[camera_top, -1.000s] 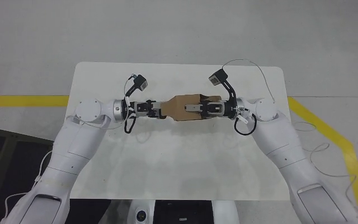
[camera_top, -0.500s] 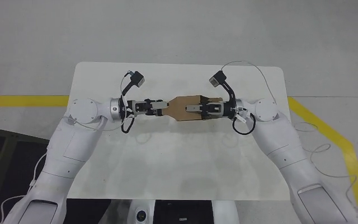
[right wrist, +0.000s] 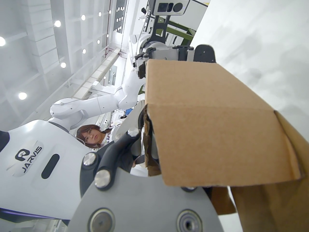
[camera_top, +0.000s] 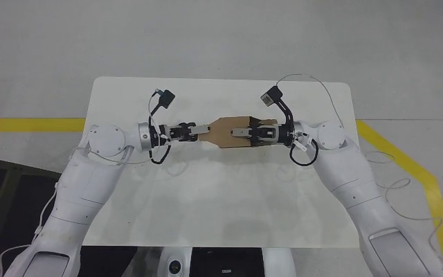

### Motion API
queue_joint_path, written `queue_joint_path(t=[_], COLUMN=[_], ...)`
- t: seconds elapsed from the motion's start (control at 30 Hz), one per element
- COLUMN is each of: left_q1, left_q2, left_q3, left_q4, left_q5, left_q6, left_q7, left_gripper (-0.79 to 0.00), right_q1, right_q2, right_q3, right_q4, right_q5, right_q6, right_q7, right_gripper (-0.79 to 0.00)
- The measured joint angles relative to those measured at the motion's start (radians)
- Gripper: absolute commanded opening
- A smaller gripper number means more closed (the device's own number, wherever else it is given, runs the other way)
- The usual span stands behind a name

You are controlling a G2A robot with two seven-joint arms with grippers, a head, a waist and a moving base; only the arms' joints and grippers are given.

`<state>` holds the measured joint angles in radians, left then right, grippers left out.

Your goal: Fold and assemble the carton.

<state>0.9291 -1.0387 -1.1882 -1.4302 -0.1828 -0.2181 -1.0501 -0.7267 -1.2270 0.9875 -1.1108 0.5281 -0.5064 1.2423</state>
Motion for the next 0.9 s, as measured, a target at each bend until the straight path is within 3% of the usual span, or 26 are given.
queue_joint_path(t=[0.9], left_q1=[-0.034], left_q2=[-0.020], left_q3=[0.084], left_q4=[0.076], left_q5=[-0.157], left_q6=[-0.010], left_q7=[-0.122], left_gripper=[0.000], right_q1=[-0.011], right_q2=[-0.017], right_q3=[-0.009], right_q4=[-0.038], right_q5=[0.116], right_q6=[-0.026], right_q7=[0.046], right_gripper=[-0.785])
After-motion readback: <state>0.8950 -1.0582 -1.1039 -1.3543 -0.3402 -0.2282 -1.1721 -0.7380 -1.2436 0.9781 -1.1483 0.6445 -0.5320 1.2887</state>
